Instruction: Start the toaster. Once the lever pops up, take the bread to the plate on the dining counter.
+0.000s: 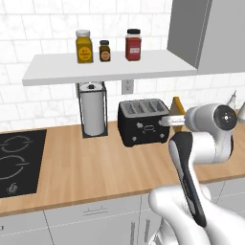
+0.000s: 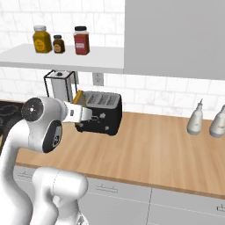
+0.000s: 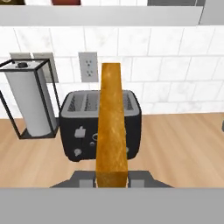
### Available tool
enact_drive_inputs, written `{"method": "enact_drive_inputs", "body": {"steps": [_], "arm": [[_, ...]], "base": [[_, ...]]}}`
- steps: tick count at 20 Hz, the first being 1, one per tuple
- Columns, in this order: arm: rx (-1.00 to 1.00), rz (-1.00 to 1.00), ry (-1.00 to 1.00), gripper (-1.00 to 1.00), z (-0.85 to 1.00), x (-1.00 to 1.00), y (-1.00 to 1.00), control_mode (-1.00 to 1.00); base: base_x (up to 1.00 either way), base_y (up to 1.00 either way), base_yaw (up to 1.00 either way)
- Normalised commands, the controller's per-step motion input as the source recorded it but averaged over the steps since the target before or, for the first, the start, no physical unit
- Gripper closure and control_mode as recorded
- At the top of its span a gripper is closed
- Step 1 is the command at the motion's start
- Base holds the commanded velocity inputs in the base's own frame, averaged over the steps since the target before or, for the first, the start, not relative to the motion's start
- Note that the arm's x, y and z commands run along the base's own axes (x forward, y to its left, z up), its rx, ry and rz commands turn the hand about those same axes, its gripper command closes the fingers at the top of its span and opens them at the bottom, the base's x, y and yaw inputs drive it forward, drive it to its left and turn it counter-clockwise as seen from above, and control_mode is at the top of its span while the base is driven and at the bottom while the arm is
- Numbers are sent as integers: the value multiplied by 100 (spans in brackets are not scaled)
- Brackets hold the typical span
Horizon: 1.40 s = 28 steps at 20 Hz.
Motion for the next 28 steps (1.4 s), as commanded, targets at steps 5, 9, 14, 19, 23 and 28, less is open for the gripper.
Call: {"method": "enact_drive_inputs", "body": {"steps": [5,9,14,19,23,28], "arm": [[-2,0,3,100,1,-52,-1,-100],[-1,0,7,100,4,-45,4,-100],[0,0,0,100,0,-36,21,-100],[0,0,0,100,0,-26,5,-100],[0,0,0,100,0,-14,0,-100],[0,0,0,100,0,-8,0,-100]], "base": [[0,0,0],[0,0,0],[0,0,0],[0,0,0],[0,0,0],[0,0,0]]}}
